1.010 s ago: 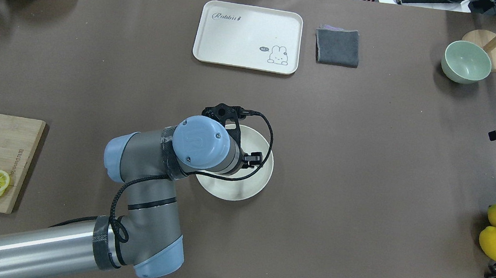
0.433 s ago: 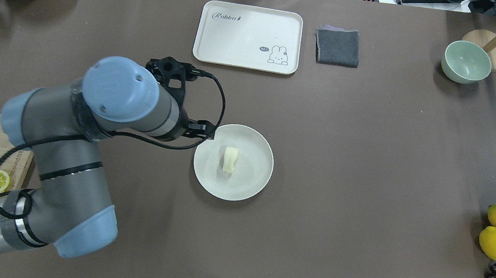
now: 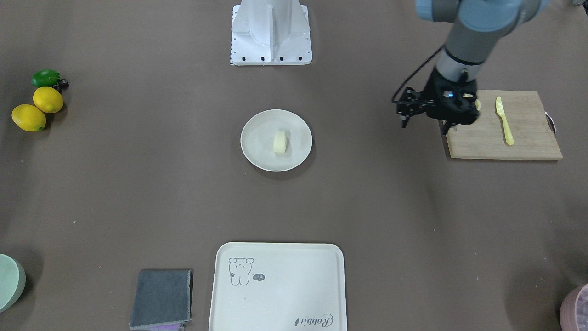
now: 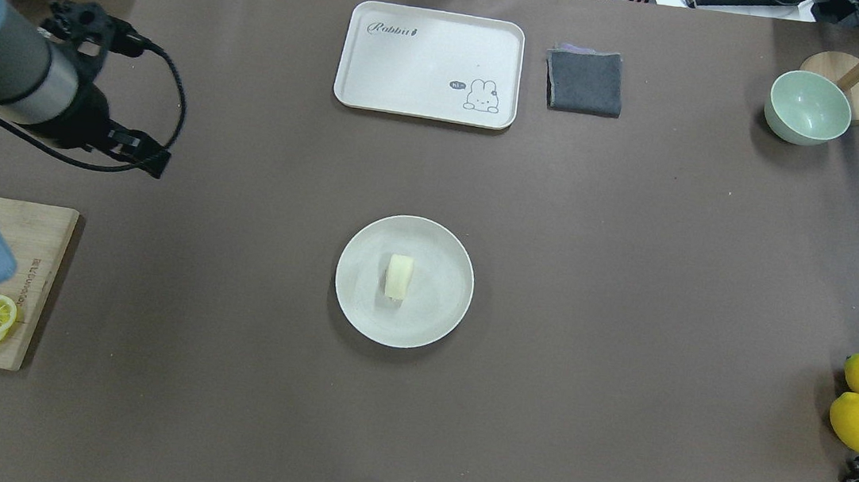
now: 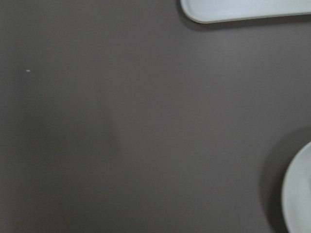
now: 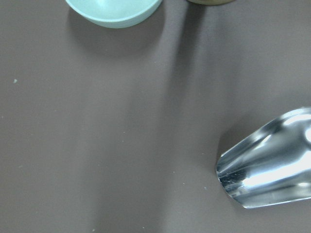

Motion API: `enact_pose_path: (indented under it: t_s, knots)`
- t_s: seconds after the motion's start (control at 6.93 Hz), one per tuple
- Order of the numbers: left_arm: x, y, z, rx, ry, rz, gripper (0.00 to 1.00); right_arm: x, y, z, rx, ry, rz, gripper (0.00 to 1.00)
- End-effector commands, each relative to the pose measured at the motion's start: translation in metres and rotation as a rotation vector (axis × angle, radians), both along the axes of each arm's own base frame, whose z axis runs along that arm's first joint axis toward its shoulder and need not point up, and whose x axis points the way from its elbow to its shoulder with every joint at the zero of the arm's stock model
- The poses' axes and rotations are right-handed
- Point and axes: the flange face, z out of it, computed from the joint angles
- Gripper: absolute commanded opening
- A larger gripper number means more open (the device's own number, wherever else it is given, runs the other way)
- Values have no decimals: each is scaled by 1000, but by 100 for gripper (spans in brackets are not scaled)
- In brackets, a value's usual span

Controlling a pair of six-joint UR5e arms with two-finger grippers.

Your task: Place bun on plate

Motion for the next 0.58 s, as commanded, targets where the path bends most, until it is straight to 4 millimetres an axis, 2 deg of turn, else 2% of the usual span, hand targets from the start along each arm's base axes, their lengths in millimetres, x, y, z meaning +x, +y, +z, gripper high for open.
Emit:
enact_pose_path:
  t_s: [0.0,0.14,0.29,0.43]
  knots:
    - [-125,-12,122,9,-112,98,98,22,3,5,2,10,11,100]
    - [-170,-10,185,-60,-152,71,98,28,4,2,9,9,22,100]
    - [-208,-15,220,-88,-132,26,98,31,4,2,9,9,27,100]
    - [-224,-20,248,-205,32,4,98,32,4,2,7,10,30,100]
